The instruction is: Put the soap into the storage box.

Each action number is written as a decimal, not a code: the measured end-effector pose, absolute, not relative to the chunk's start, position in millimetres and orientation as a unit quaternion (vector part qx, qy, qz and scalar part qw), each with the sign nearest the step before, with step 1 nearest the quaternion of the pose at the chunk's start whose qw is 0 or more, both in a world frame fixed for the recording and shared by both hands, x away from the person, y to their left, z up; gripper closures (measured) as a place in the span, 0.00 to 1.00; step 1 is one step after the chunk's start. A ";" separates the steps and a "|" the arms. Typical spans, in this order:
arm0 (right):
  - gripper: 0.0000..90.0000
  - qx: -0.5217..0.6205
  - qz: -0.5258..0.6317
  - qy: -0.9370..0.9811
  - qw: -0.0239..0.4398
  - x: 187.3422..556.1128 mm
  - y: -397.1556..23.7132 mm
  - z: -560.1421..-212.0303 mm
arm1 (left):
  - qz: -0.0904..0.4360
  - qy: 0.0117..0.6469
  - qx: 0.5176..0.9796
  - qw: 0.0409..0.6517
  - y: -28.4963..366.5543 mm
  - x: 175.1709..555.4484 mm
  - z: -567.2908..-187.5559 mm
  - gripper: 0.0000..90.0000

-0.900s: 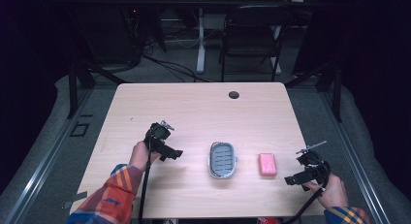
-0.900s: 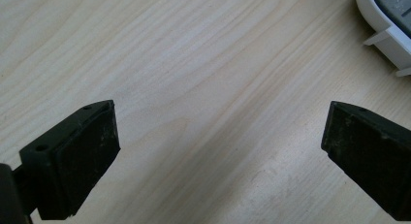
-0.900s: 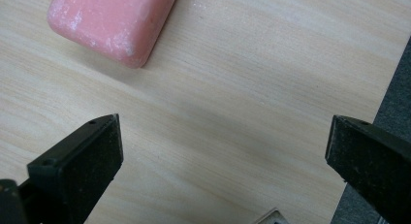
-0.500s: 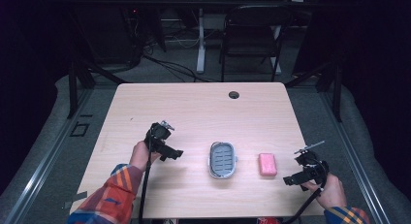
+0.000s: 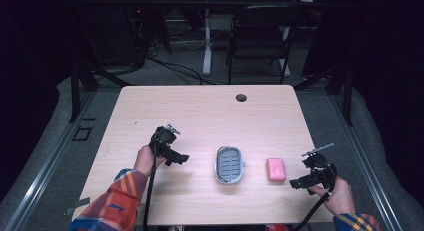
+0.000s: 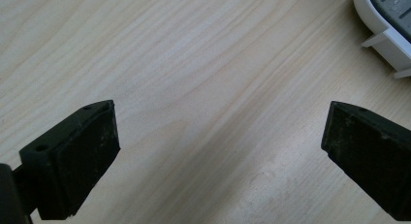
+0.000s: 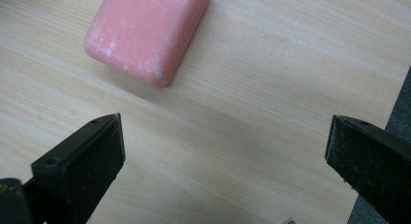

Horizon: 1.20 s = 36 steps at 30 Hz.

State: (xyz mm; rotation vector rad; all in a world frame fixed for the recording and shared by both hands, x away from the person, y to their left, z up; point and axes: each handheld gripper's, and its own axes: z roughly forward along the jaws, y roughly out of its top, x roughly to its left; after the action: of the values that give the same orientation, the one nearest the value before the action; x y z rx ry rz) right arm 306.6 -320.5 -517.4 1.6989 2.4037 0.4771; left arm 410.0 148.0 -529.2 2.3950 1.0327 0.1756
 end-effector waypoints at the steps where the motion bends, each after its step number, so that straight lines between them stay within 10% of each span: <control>1: 0.00 0.560 0.150 0.811 0.075 307.7 -320.2 -515.4 | 0.065 0.382 0.884 0.261 148.1 409.9 -529.2 0.00; 36: 0.00 0.567 0.173 0.803 0.069 341.2 -290.4 -510.8 | 0.063 0.383 0.884 0.261 148.1 411.0 -530.4 0.00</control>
State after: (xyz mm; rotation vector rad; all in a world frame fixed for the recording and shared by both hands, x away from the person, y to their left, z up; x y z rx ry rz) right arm 341.2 -290.4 -510.8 1.7057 2.4169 0.5199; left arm 411.0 148.1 -530.4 2.3938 1.0361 0.1708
